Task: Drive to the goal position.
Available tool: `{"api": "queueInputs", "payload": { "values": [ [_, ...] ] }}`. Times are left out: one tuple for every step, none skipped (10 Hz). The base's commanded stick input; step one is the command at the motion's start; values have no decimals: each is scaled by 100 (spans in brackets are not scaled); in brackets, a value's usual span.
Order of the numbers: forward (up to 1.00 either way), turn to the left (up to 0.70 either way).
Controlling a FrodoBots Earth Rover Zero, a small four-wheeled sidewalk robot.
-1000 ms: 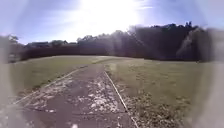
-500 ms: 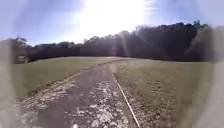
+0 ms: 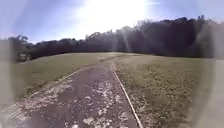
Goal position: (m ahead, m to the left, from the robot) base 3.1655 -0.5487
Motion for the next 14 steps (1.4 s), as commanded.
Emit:
{"api": "queueInputs", "payload": {
  "values": [
    [70, 22],
    [70, 32],
    [70, 35],
    [70, 35],
    [70, 30],
    [70, 20],
    [70, 10],
    [70, 0],
    [70, 0],
    [70, 0],
    [70, 0],
    [70, 0],
    [70, 0],
    [70, 0]
  ]
}}
